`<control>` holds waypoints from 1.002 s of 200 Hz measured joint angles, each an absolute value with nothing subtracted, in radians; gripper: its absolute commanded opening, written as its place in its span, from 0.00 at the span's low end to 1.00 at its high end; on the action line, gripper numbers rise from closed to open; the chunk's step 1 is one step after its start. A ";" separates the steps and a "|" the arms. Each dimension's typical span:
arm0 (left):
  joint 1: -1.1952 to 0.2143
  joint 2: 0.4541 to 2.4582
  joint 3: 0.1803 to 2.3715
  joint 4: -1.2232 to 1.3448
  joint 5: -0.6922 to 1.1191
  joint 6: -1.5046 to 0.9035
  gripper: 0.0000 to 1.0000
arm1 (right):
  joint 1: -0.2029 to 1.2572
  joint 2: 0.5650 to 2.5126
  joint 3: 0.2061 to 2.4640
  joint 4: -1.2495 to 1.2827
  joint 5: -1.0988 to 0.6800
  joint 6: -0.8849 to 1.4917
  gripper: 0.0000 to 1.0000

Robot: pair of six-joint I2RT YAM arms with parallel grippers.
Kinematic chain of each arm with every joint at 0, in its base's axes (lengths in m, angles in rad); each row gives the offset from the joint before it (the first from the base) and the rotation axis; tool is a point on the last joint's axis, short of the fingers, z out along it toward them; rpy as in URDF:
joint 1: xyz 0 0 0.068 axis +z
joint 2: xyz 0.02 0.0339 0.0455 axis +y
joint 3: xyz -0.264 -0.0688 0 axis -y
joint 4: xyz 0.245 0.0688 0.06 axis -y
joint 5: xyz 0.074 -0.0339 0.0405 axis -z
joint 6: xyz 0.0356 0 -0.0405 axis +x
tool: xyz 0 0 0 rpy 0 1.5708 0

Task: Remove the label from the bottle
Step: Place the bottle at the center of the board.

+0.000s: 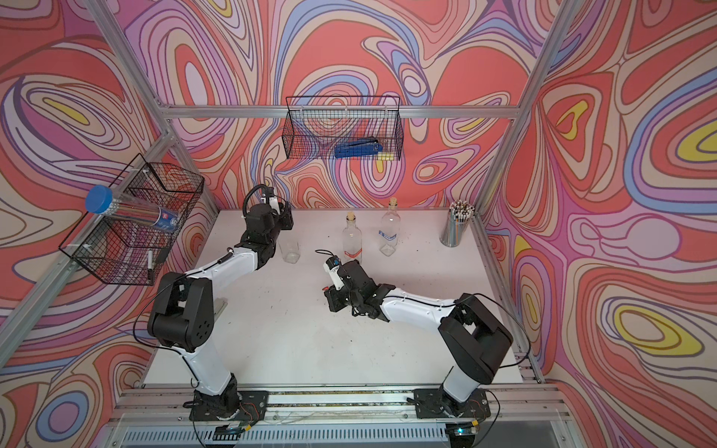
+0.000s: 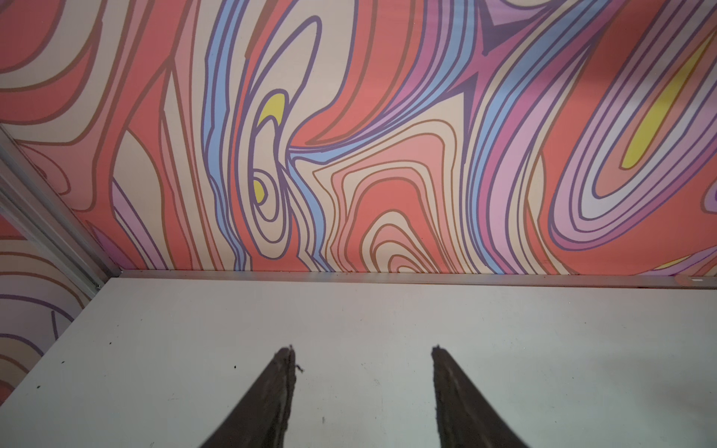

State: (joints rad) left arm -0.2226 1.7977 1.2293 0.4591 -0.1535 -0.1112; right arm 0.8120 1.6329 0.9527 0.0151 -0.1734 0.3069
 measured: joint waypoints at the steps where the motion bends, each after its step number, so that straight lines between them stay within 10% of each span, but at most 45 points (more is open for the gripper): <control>1: -0.223 1.797 1.229 0.459 -0.153 -0.112 0.63 | 0.812 1.633 0.953 0.015 -0.173 0.307 0.00; 200: -0.223 1.717 1.190 0.445 -0.147 -0.131 0.76 | 0.812 1.630 0.952 0.015 -0.181 0.307 0.00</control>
